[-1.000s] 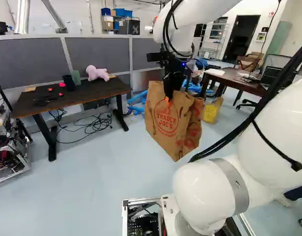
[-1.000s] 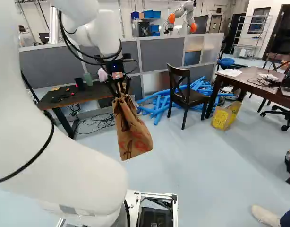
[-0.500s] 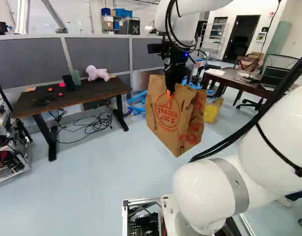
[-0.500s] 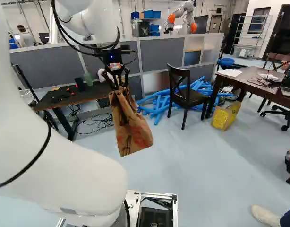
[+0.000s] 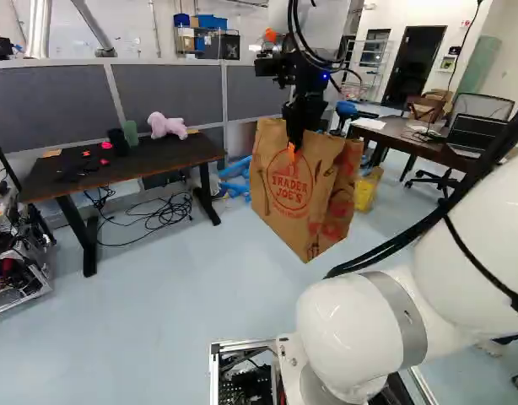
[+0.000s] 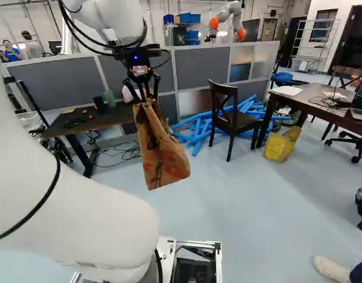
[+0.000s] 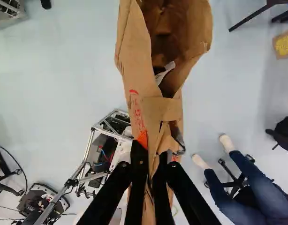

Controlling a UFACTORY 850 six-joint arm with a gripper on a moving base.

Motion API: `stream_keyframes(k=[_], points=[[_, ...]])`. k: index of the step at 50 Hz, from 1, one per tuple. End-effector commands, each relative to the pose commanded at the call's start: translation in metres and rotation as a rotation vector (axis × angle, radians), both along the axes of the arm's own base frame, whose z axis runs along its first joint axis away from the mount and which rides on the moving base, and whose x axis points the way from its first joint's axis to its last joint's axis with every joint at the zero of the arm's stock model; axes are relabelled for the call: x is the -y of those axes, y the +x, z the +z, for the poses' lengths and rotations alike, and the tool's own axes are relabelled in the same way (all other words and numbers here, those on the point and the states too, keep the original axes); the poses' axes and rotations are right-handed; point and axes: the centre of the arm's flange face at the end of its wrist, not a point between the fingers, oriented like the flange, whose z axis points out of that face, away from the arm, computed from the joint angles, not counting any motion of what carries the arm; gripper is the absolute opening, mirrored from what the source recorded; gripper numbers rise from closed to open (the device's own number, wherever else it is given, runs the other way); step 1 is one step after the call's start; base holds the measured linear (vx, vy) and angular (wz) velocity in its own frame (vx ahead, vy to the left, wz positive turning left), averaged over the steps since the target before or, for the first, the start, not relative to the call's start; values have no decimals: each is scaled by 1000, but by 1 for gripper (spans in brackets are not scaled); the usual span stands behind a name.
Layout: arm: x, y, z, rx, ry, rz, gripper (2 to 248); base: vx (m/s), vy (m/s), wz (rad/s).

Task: Pick up the bag on the ground and place it on the table

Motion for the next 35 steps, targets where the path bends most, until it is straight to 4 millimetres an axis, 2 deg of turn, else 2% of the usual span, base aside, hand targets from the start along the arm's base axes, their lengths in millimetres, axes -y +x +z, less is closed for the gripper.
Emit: stream_keyframes(k=[35], points=[[0,-3,6,-3,0,0,21,0,0,0]])
